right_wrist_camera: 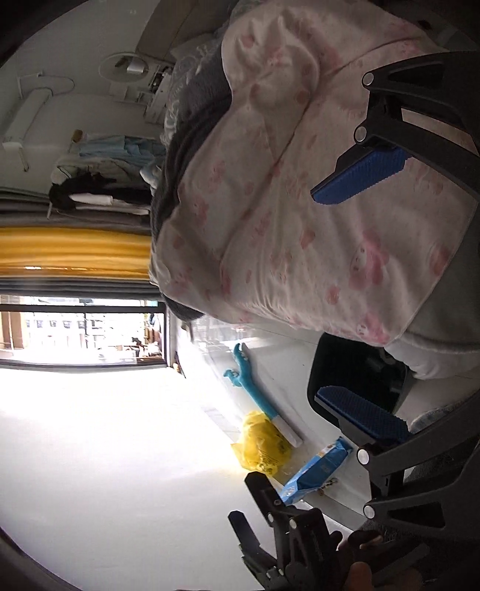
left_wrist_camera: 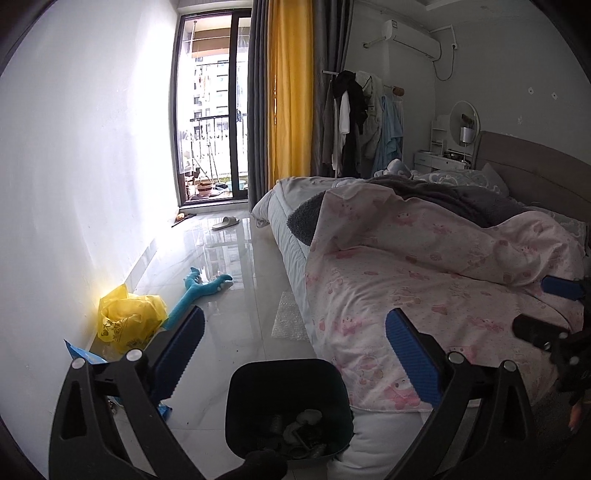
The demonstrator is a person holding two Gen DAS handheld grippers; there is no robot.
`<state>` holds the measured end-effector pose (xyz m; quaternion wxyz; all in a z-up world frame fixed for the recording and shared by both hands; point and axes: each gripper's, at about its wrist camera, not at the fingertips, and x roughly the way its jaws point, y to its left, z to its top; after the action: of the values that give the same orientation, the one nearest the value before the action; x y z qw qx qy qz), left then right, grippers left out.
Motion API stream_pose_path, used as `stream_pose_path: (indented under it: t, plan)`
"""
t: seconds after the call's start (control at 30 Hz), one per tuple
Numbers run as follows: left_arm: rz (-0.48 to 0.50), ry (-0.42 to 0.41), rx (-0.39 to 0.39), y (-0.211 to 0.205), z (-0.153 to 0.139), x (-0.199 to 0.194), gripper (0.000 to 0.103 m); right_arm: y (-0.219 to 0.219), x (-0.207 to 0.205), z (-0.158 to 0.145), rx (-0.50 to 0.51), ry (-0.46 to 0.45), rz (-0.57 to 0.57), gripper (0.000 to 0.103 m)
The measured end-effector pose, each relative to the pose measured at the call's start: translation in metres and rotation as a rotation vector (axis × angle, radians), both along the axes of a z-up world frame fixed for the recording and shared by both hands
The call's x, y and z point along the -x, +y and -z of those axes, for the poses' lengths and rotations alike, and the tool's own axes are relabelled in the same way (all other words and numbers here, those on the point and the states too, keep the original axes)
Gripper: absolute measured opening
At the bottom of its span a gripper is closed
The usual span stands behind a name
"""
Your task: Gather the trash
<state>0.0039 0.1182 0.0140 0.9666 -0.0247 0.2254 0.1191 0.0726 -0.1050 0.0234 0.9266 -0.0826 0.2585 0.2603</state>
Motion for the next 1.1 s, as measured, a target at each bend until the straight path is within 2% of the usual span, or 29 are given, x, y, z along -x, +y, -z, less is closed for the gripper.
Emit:
stream_pose_path:
  t: [0.1,0.17,0.27,0.4,0.5,0.7,0.87,1.1]
  plan:
    - [0.021,-0.004,0.0,-0.012,-0.003,0.002,0.1,-0.034,0.008,-0.012,-0.037,-0.066,0.035,0.1]
    - [0.03,0.008,0.008,-0.016,-0.001,0.003,0.1,-0.053,0.01,-0.014,-0.059,-0.077,0.065,0.1]
    - [0.031,0.043,-0.018,-0.027,0.005,0.001,0.1,-0.083,0.01,-0.009,-0.094,-0.078,0.093,0.1]
    - [0.044,0.033,0.011,-0.033,0.008,0.008,0.1,-0.114,0.019,0.004,-0.128,-0.059,0.127,0.1]
    - [0.049,0.021,0.004,-0.036,0.008,0.011,0.1,-0.13,0.02,0.01,-0.155,-0.038,0.135,0.1]
    - [0.076,0.051,0.001,-0.036,0.014,0.007,0.1,-0.132,0.01,0.02,-0.161,0.014,0.106,0.1]
    - [0.085,0.049,0.038,-0.035,0.013,0.004,0.1,-0.134,0.015,0.02,-0.171,0.008,0.1,0.1]
    - [0.08,0.087,0.018,-0.042,0.017,-0.001,0.1,-0.134,0.017,0.02,-0.178,0.016,0.093,0.1]
